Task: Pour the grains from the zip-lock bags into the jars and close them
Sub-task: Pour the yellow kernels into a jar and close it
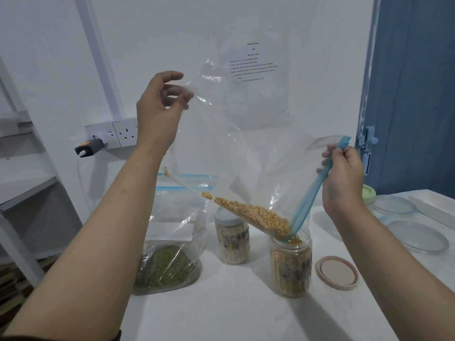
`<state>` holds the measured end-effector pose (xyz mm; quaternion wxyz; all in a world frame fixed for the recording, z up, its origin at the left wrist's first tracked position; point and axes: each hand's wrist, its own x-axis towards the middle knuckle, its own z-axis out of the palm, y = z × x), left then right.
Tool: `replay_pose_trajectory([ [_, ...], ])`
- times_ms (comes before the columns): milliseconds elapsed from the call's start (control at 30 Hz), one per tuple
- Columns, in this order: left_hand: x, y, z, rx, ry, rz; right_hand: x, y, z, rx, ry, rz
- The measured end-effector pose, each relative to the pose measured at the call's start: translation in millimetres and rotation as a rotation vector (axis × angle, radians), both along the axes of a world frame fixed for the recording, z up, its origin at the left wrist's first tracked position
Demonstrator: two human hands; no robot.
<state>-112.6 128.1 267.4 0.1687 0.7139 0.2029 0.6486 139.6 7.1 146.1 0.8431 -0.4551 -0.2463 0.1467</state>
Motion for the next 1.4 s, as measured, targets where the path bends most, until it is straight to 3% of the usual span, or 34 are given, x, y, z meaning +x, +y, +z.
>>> replay_pose_trajectory([
  [267,3,4,-5,0.041,0.037,-0.031,4,1,1,-0.010,0.008,-0.007],
  [500,-1,9,-8,0.131,0.135,0.131,7,4,1,-0.005,0.015,-0.002],
  [667,-9,16,-4,0.049,0.209,0.131,8,6,2,-0.003,0.007,0.003],
  [1000,-2,13,-4,0.003,0.156,0.053,10,6,0,-0.016,0.010,0.003],
  [1400,7,1,-2,0.086,0.150,0.071,16,2,-10,0.034,0.095,-0.009],
])
